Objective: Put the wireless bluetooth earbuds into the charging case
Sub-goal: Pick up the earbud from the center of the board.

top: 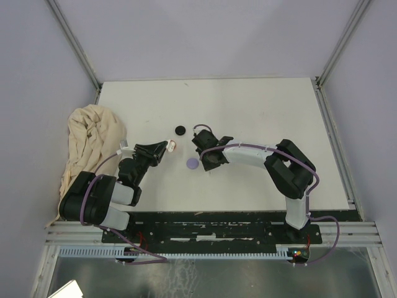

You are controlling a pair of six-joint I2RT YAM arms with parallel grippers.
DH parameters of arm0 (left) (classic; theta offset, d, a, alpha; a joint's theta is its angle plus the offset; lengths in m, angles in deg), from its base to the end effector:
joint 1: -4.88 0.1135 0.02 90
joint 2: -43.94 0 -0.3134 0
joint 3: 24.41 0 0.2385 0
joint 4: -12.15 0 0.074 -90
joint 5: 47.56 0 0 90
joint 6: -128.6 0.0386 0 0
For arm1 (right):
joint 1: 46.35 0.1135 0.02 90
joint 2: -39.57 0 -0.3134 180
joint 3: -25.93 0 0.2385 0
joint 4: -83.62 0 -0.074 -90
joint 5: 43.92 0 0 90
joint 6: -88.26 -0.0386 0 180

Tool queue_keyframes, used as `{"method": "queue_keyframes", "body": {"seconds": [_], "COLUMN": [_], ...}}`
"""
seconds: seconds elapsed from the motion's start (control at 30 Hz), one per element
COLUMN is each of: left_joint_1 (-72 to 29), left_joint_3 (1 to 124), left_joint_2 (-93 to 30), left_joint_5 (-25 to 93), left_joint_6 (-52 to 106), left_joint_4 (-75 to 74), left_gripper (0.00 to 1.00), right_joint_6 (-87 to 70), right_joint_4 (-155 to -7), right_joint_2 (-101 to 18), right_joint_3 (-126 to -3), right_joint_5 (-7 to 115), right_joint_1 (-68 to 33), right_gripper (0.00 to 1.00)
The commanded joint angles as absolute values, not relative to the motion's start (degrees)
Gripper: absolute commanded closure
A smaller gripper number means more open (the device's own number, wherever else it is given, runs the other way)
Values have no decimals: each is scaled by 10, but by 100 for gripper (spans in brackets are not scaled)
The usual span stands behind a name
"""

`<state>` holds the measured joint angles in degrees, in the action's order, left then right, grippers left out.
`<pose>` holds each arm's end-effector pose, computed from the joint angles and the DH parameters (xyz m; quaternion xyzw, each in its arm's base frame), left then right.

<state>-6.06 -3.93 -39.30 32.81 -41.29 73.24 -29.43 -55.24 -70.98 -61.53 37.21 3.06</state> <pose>0.1993 -0.0451 0.2094 -0.3564 0.6224 -0.5367 0.4445 0.2636 0.2985 0.2124 -0.1662 0.9577 0.0796 0.2209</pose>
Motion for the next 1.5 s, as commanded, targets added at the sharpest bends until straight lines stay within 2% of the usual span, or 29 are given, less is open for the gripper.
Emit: {"method": "queue_keyframes", "body": {"seconds": [0.0,0.13,0.33,0.5,0.7,0.97,1.2,1.47], "left_joint_1": [-57,-56,-57,-57,-57,-58,-66,-101], "left_joint_3": [-41,-39,-22,7,37,52,62,72], "left_joint_2": [-391,-392,-396,-399,-409,-439,-505,-585], "left_joint_5": [319,317,305,270,218,177,166,177], "left_joint_6": [-431,-433,-444,-453,-480,-538,-619,-669], "left_joint_4": [777,777,777,758,751,782,876,967], "left_gripper": [97,97,97,97,97,97,97,97], "right_joint_6": [-296,-276,-222,-177,-119,-44,24,13], "right_joint_4": [-547,-543,-546,-597,-776,-1007,-1331,-1411], "right_joint_2": [-711,-698,-650,-598,-513,-470,-492,-525], "right_joint_3": [-636,-650,-682,-685,-597,-496,-365,-355], "right_joint_5": [369,356,316,297,326,372,451,505], "right_joint_1": [34,34,34,34,34,34,34,34], "right_gripper": [78,85,87,96,97,99,99,98]}}
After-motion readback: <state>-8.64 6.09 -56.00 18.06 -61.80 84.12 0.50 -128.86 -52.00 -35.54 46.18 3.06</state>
